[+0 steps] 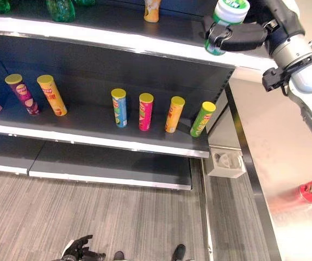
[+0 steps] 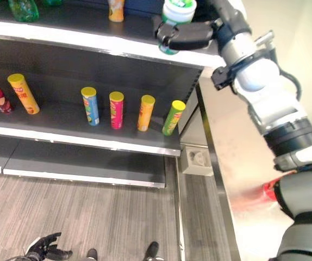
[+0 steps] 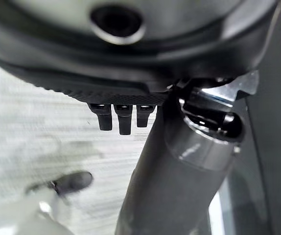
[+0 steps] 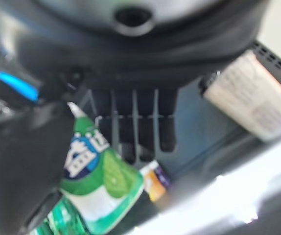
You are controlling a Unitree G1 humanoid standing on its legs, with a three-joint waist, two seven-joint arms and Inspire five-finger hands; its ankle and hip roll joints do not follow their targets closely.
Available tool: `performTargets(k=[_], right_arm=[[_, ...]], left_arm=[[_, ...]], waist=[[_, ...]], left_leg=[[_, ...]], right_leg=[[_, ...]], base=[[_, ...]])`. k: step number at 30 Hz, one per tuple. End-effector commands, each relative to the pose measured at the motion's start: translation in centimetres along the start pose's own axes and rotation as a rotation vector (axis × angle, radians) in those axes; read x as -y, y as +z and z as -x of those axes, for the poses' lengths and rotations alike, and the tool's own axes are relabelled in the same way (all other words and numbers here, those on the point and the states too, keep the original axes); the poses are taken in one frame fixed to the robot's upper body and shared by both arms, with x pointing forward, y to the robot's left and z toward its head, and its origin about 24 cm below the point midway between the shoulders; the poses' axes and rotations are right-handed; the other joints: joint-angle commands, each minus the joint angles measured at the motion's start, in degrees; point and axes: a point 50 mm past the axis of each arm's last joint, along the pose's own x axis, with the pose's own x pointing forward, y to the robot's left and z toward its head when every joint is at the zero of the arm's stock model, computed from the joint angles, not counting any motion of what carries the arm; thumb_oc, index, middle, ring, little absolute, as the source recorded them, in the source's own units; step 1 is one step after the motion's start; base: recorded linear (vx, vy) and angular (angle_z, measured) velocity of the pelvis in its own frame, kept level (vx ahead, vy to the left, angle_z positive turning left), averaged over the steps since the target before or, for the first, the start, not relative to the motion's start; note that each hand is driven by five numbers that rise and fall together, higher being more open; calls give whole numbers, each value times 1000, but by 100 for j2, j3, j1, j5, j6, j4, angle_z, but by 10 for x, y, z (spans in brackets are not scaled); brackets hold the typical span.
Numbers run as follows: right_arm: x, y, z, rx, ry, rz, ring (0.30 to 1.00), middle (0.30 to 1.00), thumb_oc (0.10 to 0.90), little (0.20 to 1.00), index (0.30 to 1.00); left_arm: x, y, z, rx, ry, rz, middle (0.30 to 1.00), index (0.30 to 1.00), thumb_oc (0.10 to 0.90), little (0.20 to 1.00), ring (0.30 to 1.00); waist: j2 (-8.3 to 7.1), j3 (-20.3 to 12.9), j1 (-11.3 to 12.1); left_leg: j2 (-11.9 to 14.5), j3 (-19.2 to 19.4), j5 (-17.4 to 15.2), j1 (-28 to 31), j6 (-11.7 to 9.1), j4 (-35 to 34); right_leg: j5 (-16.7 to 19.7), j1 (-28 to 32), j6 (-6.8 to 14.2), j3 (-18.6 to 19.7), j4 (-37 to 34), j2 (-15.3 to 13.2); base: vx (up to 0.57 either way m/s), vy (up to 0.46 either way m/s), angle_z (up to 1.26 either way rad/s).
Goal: Put the goods on the table back onto the shelves and tidy them up.
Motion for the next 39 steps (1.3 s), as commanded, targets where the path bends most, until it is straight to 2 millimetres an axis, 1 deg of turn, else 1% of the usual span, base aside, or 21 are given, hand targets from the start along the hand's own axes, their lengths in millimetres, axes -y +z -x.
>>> performTargets(k=[1, 3, 6, 7, 8, 9, 11, 12, 14, 17, 20, 21, 22, 23, 27, 29, 30, 32, 35, 36, 39], right_arm=[[55, 72, -12, 253, -197, 10, 300, 300, 400, 300, 300], [58, 75, -10, 264, -198, 20, 300, 300, 400, 300, 300], [60, 80, -10, 276, -194, 30, 300, 300, 400, 300, 300], [60, 82, -11, 280, -193, 34, 300, 300, 400, 300, 300], [63, 85, -10, 288, -197, 47, 300, 300, 400, 300, 300], [71, 85, -9, 275, -210, 65, 300, 300, 400, 300, 300], [72, 82, -8, 263, -214, 68, 300, 300, 400, 300, 300], [72, 78, -6, 244, -211, 84, 300, 300, 400, 300, 300], [72, 74, -4, 232, -215, 91, 300, 300, 400, 300, 300], [71, 69, -4, 225, -240, 71, 300, 300, 400, 300, 300], [69, 68, -6, 224, -252, 54, 300, 300, 400, 300, 300], [69, 69, -7, 225, -251, 53, 300, 300, 400, 300, 300], [69, 67, -8, 216, -258, 38, 300, 300, 400, 300, 300], [70, 67, -9, 216, -260, 38, 300, 300, 400, 300, 300], [75, 69, -9, 225, -286, 14, 300, 300, 400, 300, 300], [77, 67, -8, 218, -298, 3, 300, 300, 400, 300, 300], [73, 68, -9, 225, -286, -6, 300, 300, 400, 300, 300], [63, 67, -9, 237, -249, -50, 300, 300, 400, 300, 300], [55, 66, -9, 245, -216, -93, 300, 300, 400, 300, 300], [43, 64, -8, 255, -172, -134, 300, 300, 400, 300, 300], [35, 64, -7, 264, -144, -167, 300, 300, 400, 300, 300]], left_arm=[[1, 25, -2, 105, -16, -18, 900, 900, 800, 900, 900], [5, 31, -3, 125, -27, -18, 900, 900, 800, 900, 900], [7, 36, -4, 139, -42, -48, 900, 900, 800, 900, 900], [7, 37, -4, 143, -43, -58, 900, 900, 800, 900, 900], [6, 41, -5, 150, -39, -86, 900, 900, 800, 900, 900], [7, 42, -6, 151, -41, -115, 900, 900, 800, 900, 900], [8, 38, -7, 131, -42, -126, 900, 900, 800, 900, 900], [11, 39, -7, 131, -53, -136, 900, 900, 800, 900, 900], [9, 41, -8, 133, -52, -167, 900, 900, 800, 900, 900], [3, 40, -7, 133, -34, -191, 900, 900, 800, 900, 900], [-9, 38, -6, 119, 12, -156, 900, 900, 800, 900, 900], [-9, 38, -6, 119, 12, -155, 900, 900, 800, 900, 900], [-14, 37, -6, 114, 24, -157, 900, 900, 800, 900, 900], [-15, 36, -6, 110, 26, -156, 900, 900, 800, 900, 900], [-16, 36, -5, 109, 24, -164, 900, 900, 800, 900, 900], [-14, 33, -5, 102, 13, -159, 900, 900, 800, 900, 900], [-13, 32, -5, 101, 13, -161, 900, 900, 800, 900, 900], [-3, 25, -4, 82, -18, -164, 900, 900, 800, 900, 900], [2, 23, -4, 79, -31, -161, 900, 900, 800, 900, 900], [6, 21, -4, 76, -37, -154, 900, 900, 800, 900, 900], [7, 19, -4, 71, -35, -145, 900, 900, 800, 900, 900]], waist=[[-227, -45, 160], [-232, 10, 139], [-213, -34, 141], [-209, -52, 145], [-189, -79, 159], [-119, -164, 132], [20, -289, 85], [57, -358, 34], [4, -416, 12], [-52, -385, 41], [-38, -318, 102], [-35, -291, 123], [-20, -241, 83], [-19, -225, 71], [-2, -215, 18], [-39, -196, 9], [-84, -196, 17], [-162, -309, 30], [-194, -347, 30], [-224, -373, 29], [-242, -392, 38]], left_leg=[[-228, -54, -910, -525, -149, 1414], [46, 4, -831, -834, -277, 1819], [454, 2, -420, -872, -362, 1241], [619, -72, -198, -881, -406, 939], [984, -310, 336, -996, -540, 265], [1166, -482, 577, -1056, -639, -159], [1109, -534, 533, -968, -694, -247], [988, -539, 499, -964, -711, -260], [707, -510, 342, -859, -592, -209], [332, -297, 127, -668, -356, -156], [114, 49, 13, -492, -173, -181], [114, 77, -13, -450, -174, -177], [52, 156, -41, -385, -123, -213], [30, 180, -57, -342, -106, -228], [-68, 192, -111, -286, -83, -256], [-90, 194, -92, -257, -70, -238], [-96, 218, -111, -208, -67, -235], [-104, 209, -142, -169, -73, -241], [-83, 189, -146, -155, -86, -238], [-47, 187, -154, -142, -113, -240], [-27, 179, -164, -130, -122, -241]], right_leg=[[-501, 284, 302, -46, 108, -82], [-588, 478, 257, -180, -39, -36], [-616, 557, 339, -164, -147, -40], [-626, 539, 365, -146, -151, -66], [-722, 506, 427, -80, -151, -106], [-817, 579, 518, -18, -151, -209], [-804, 713, 573, 28, -151, -278], [-717, 703, 600, 18, -151, -419], [-550, 766, 693, 92, -85, -737], [-350, 662, 782, 185, 288, -1132], [-78, 461, 812, -86, 739, -1479], [-107, 463, 822, -49, 780, -1491], [-33, 337, 784, -90, 1072, -1474], [-48, 266, 783, 6, 1112, -1409], [-164, 190, 740, 14, 597, -1011], [-115, 164, 765, 198, 446, -917], [-40, 190, 807, 306, 290, -882], [27, 364, 827, 260, 27, -824], [15, 451, 825, 219, -59, -794], [-19, 518, 825, 179, -106, -759], [-40, 554, 822, 153, -116, -748]], base=[[41, -68, 46], [21, 4, 41], [72, 149, 20], [125, 308, -5], [210, 494, -13], [242, 500, -27], [210, 402, -25], [173, 404, -27], [142, 408, -24], [71, 333, 17], [20, 269, -16], [43, 238, -40], [48, 183, -25], [65, 223, 4], [46, 63, 4], [52, -30, -1], [73, -47, -24], [116, -71, -39], [69, -58, -11], [65, -82, 0], [31, -42, 6]])
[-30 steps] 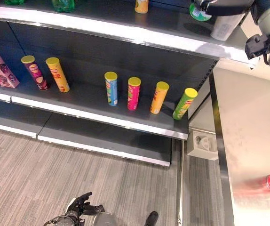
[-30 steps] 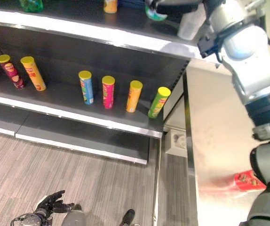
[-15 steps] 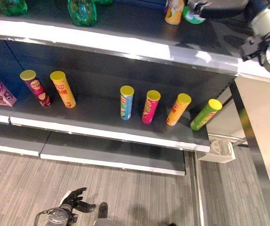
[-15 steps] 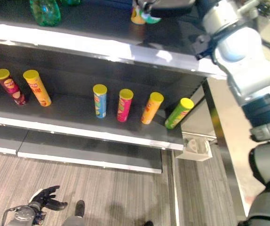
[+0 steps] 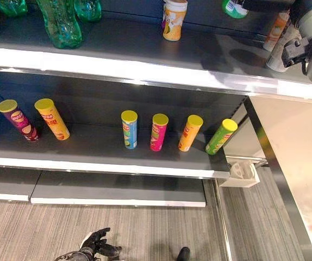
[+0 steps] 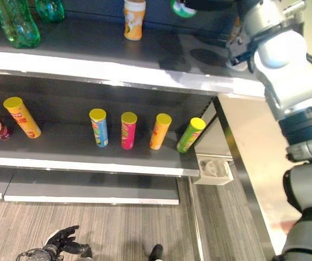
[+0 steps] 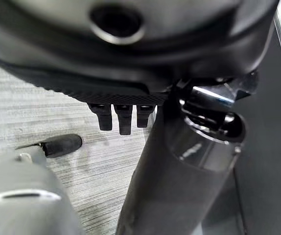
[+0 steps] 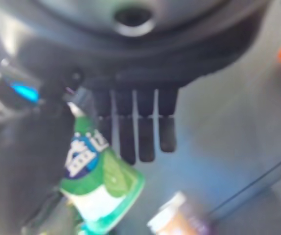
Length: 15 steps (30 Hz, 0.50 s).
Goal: Put the goods on the table back onto the shelves and tidy them up.
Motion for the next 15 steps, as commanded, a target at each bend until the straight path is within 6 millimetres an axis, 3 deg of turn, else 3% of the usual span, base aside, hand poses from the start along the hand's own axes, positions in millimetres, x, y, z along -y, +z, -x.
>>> performTargets(k=[1, 15], right_arm=[[15, 39, -11, 178, -66, -86, 300, 300, 400, 300, 300], [-16, 8, -11, 62, 11, -147, 300, 300, 400, 300, 300]], left_arm=[[-27, 6, 3, 28, 57, -101, 900, 900, 800, 900, 900], [-46, -17, 9, -63, 167, -11, 900, 900, 800, 900, 900]], waist=[[-249, -415, 260], [-288, -421, 415]], left_leg=[[-226, 66, -392, -261, 125, 37], [-191, 47, -401, -211, 102, 18]], right_leg=[[-312, 277, 549, 87, 73, -350], [-326, 373, 533, -18, 73, -377]], base=[[27, -38, 9], [3, -6, 1]])
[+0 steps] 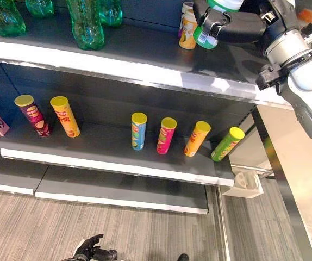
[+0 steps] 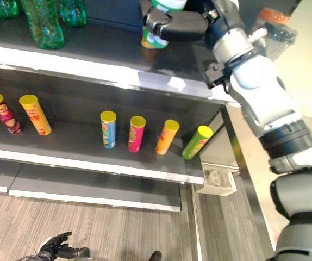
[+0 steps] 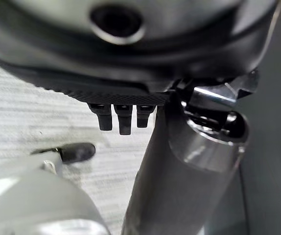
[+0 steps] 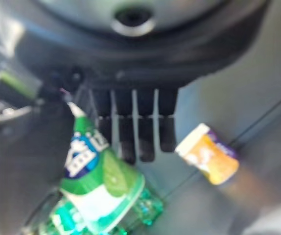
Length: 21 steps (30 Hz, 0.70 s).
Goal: Put the goods on the table back onto the shelves and tidy them up.
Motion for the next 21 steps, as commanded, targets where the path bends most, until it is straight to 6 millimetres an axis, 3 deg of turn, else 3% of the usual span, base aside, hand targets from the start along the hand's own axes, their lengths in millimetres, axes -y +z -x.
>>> performTargets(k=[1, 12, 21], right_arm=[[20, 35, -16, 141, -110, -17, 300, 300, 400, 300, 300], [7, -1, -27, -21, -148, -10, 300, 300, 400, 300, 300], [0, -11, -30, -73, -135, 19, 300, 300, 400, 300, 300]], left_arm=[[-24, 11, -1, 31, 68, -67, 900, 900, 800, 900, 900], [-21, 19, -3, 48, 62, -82, 900, 900, 800, 900, 900], [-13, 24, -5, 64, 40, -103, 900, 900, 800, 900, 900]], waist=[[-114, -212, 177], [-25, -259, 258], [31, -262, 239]], left_leg=[[-170, 110, -419, -145, 127, 16], [-246, 83, -456, -124, 176, 16], [-306, 51, -469, -140, 207, 16]], right_leg=[[-325, 398, 536, 17, 69, -340], [-291, 477, 554, -32, 80, -421], [-247, 485, 572, -78, 102, -471]], base=[[0, 0, 0], [3, 5, 3], [3, 2, 4]])
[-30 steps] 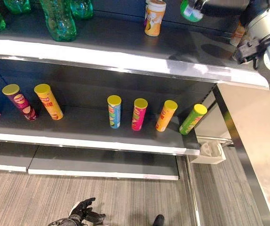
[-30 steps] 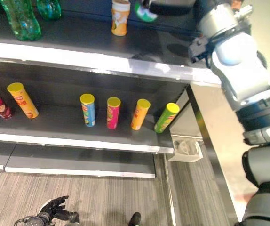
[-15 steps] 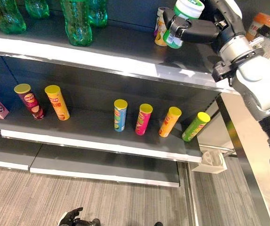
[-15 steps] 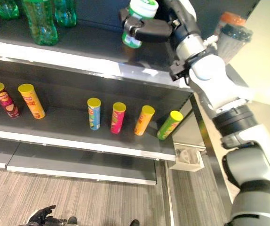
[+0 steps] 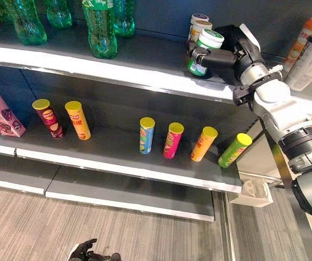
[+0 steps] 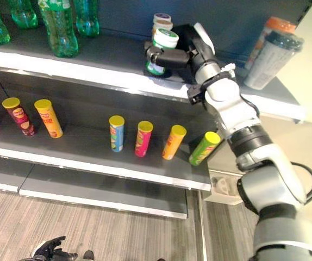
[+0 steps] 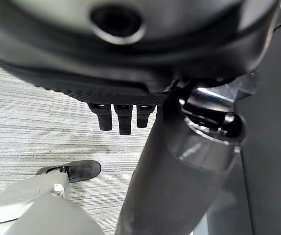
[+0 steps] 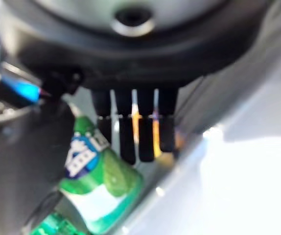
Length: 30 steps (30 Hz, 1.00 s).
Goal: Put the goods on the table back onto the shelves and tidy them up.
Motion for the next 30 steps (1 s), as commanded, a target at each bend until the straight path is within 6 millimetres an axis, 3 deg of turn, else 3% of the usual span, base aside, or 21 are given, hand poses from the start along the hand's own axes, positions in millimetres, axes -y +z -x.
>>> performTargets(k=[1, 23, 24, 27, 29, 30], right_arm=[[29, 53, -12, 175, -118, 47, 300, 300, 400, 300, 300], [7, 52, -14, 169, -11, 155, 300, 300, 400, 300, 300], [6, 52, -14, 170, -6, 157, 371, 371, 447, 371, 371], [4, 54, -14, 176, 4, 166, 686, 686, 657, 686, 686], [3, 55, -14, 179, 7, 169, 820, 820, 747, 820, 820], [3, 55, -14, 180, 7, 170, 836, 836, 758, 836, 836]], left_arm=[[-13, 23, -5, 72, 32, -83, 900, 900, 800, 900, 900], [-12, 26, -5, 82, 26, -120, 900, 900, 800, 900, 900], [-12, 26, -5, 82, 25, -122, 900, 900, 800, 900, 900], [-12, 27, -5, 85, 26, -124, 900, 900, 800, 900, 900], [-13, 27, -5, 82, 29, -125, 900, 900, 800, 900, 900], [-14, 26, -5, 82, 31, -125, 900, 900, 800, 900, 900]], waist=[[-200, -48, 113], [-250, -13, 57], [-252, -11, 54], [-269, -9, 45], [-277, -8, 42], [-284, -6, 41]], left_leg=[[-281, 203, -487, -60, 212, 17], [-285, 200, -510, -86, 220, 17], [-280, 201, -511, -85, 219, 17], [-276, 204, -518, -79, 216, 17], [-276, 207, -522, -71, 218, 17], [-277, 207, -524, -70, 219, 17]], right_leg=[[-236, 460, 570, 70, 109, -431], [-213, 414, 570, 56, 132, -434], [-212, 413, 571, 58, 135, -434], [-210, 412, 575, 56, 145, -436], [-211, 414, 574, 55, 150, -436], [-208, 414, 574, 56, 150, -438]], base=[[0, 0, 0], [0, 0, 0], [0, 0, 0], [0, 0, 0], [0, 0, 0], [0, 0, 0]])
